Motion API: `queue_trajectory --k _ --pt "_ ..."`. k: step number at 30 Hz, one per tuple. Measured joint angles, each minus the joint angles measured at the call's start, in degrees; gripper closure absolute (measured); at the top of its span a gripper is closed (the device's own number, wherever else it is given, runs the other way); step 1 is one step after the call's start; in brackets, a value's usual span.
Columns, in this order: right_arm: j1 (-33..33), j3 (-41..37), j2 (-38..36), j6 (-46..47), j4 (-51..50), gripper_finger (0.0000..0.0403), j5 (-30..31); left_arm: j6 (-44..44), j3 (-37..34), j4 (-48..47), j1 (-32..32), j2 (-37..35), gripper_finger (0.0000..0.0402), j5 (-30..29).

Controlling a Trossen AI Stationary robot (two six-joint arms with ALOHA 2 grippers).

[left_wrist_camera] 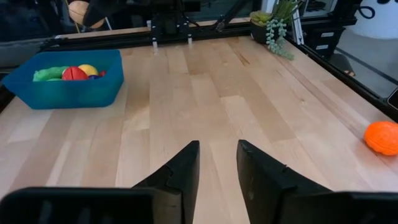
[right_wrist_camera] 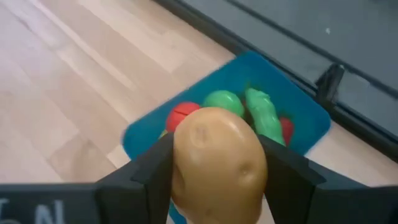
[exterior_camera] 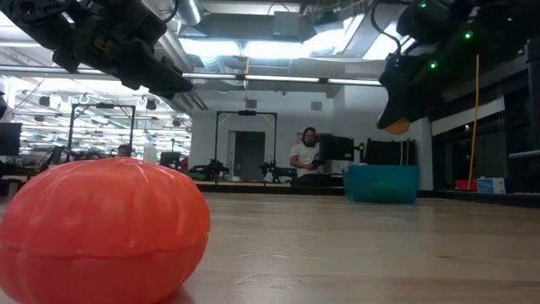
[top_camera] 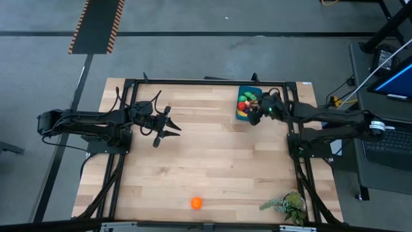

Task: Pick and placing Produce into tupperware
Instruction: Put the brown potato into the blue bin

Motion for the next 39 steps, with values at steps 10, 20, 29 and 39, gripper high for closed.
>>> queue_trajectory --k 10,20,29,39 --pt "-7.6 4.8 3.3 -4.9 -5.1 0.0205 -13.8 -0.2 0.0 -0.1 0.0 0.0 0.03 0.0" --pt "-12.1 10.6 13.7 -12.1 -7.5 0.0205 -17.0 -0.4 0.0 -0.1 0.0 0.0 0.032 0.0" --pt "-18.7 20.5 24.5 -20.2 -10.4 0.0205 -20.7 -0.4 0.0 -0.1 0.0 0.0 0.0336 0.0" --pt "-24.7 31.0 35.0 -24.2 -17.4 0.0205 -23.3 -0.3 0.0 -1.7 0.0 0.0 0.0351 0.0"
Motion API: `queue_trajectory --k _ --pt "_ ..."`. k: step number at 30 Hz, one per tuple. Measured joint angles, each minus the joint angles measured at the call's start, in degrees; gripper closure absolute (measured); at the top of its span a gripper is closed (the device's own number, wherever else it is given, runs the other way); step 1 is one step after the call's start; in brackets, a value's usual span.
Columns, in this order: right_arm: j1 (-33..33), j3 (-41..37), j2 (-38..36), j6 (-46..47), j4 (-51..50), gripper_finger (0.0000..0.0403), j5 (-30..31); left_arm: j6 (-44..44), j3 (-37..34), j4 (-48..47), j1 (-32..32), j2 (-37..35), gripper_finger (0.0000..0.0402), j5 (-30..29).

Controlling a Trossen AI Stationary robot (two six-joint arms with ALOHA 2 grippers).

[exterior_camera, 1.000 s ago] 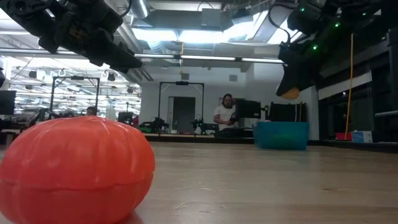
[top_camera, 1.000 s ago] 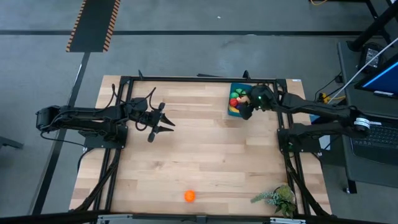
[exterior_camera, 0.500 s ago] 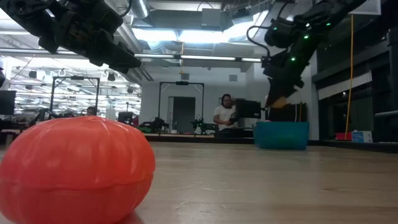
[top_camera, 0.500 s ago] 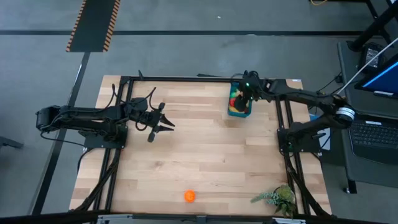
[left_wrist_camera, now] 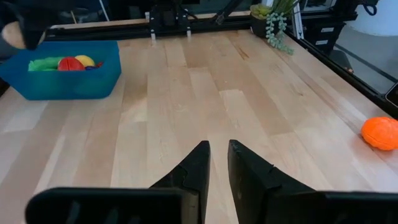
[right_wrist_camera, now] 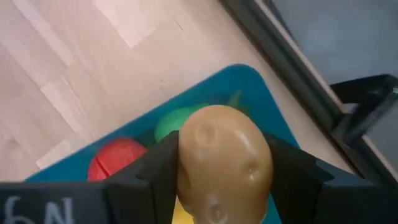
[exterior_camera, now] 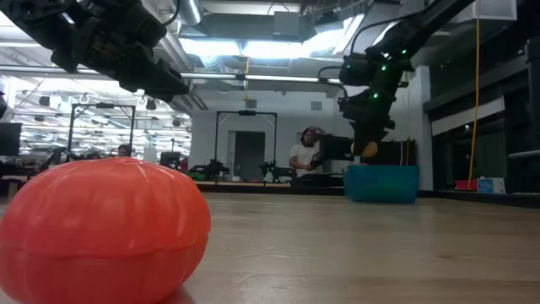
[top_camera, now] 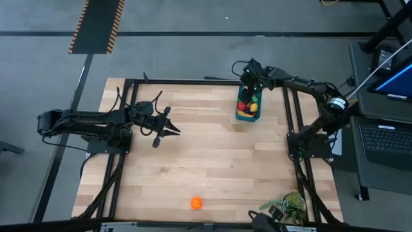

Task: Pick and placing Produce into tupperware
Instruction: Put the brown potato into the blue bin

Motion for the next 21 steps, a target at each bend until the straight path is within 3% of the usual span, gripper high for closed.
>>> queue_trajectory --k 7,18,21 --pt "-1.7 2.0 5.1 0.0 1.9 0.0205 -4.5 0.4 0.0 -0.2 0.0 0.0 0.0362 0.0" --pt "-1.6 2.0 7.8 0.2 1.9 0.0205 -4.9 0.4 0.0 -2.1 0.0 0.0 0.0379 0.0" --pt "-1.6 2.0 7.8 0.2 1.8 0.0178 -4.9 0.4 0.0 -2.2 0.0 0.0 0.0384 0.0"
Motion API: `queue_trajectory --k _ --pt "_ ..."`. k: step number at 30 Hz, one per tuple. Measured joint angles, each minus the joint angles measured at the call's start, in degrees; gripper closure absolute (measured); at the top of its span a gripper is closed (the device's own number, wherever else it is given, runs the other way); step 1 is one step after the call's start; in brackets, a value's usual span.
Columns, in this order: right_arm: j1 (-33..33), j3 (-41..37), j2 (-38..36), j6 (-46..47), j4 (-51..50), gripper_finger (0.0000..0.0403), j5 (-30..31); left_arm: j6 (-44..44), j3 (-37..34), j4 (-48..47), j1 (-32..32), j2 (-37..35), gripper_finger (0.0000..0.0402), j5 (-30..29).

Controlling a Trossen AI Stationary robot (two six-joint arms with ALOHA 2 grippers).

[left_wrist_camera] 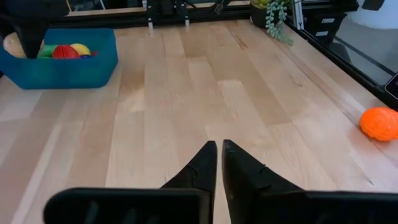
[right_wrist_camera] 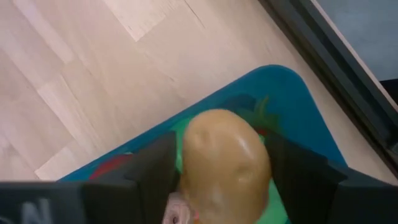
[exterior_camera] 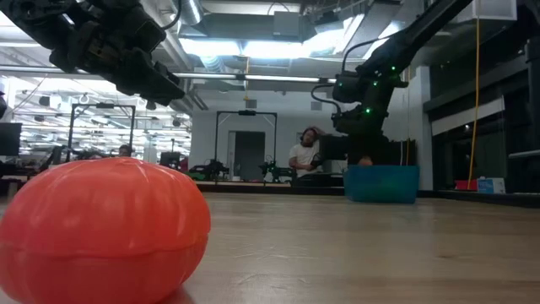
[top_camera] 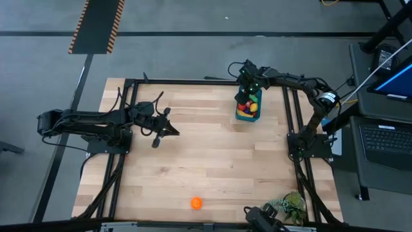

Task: Pick and placing Produce into tupperware
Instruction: Put the brown potato into the blue bin, then put the orange pumpkin into the blue bin

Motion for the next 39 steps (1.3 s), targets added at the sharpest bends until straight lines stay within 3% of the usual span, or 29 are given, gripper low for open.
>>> queue_trajectory --k 5,15,24,27,32,39 --pt "0.0 0.0 0.0 0.2 0.0 0.0125 0.0 0.0 0.0 -0.1 0.0 0.0 0.0392 0.0" --pt "0.0 2.6 -0.9 0.2 -3.8 0.0122 0.0 0.0 0.0 -0.1 0.0 0.0 0.0398 0.0" --pt "3.2 2.7 -14.9 5.0 -9.0 0.0119 1.9 1.7 0.0 0.2 0.0 0.0 0.0376 0.0" --pt "8.1 -1.3 -22.9 8.8 -6.3 0.0119 2.5 1.7 0.0 1.3 0.0 0.0 0.0369 0.0" --pt "20.7 -14.0 -36.2 15.8 4.3 0.0119 8.8 1.2 0.0 1.8 0.0 0.0 0.0359 0.0" --pt "34.5 -34.1 -47.0 23.9 27.4 0.0118 10.1 1.1 0.0 1.8 -1.2 0.0 0.0346 0.0"
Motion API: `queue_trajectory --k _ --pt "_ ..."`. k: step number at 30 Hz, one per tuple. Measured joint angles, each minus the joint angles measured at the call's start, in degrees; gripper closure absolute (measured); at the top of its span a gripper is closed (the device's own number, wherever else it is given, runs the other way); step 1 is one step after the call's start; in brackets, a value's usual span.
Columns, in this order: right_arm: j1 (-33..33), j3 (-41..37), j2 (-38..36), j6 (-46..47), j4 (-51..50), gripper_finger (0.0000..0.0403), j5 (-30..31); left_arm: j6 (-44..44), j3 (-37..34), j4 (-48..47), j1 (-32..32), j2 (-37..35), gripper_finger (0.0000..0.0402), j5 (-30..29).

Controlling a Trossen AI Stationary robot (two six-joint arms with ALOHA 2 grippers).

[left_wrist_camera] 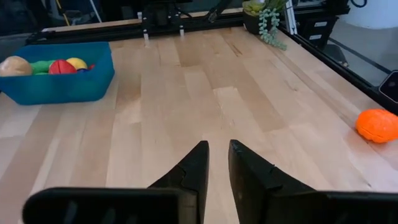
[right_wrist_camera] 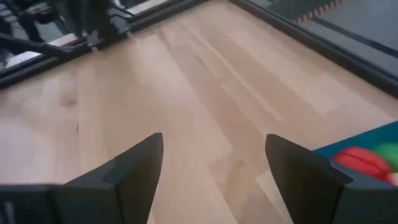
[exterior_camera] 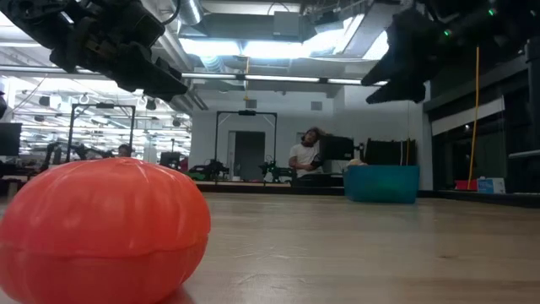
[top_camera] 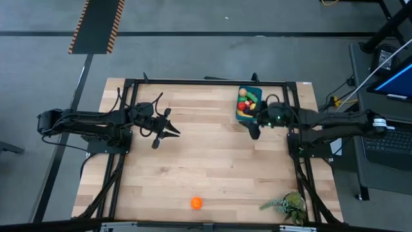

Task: Pick and placing Produce into tupperware
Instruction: Put the orange pumpkin into the blue bin

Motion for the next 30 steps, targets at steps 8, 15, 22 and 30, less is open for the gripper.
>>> queue_trajectory --k 8,15,22,30 --pt "2.7 -10.5 -1.0 -1.3 10.7 0.0118 0.2 -2.0 0.0 0.0 -0.7 0.0 0.0333 0.0" --pt "2.7 -12.2 -1.0 0.0 10.3 0.0118 0.3 -3.5 0.0 0.0 -0.7 0.0 0.0325 0.0" --pt "2.7 -12.3 -1.0 0.0 13.0 0.0118 0.2 -4.4 0.0 0.0 -0.6 0.0 0.0319 0.0" --pt "2.6 -12.3 -1.0 -4.6 15.7 0.0118 0.4 -4.8 0.0 -0.1 -0.6 0.0 0.0331 0.0"
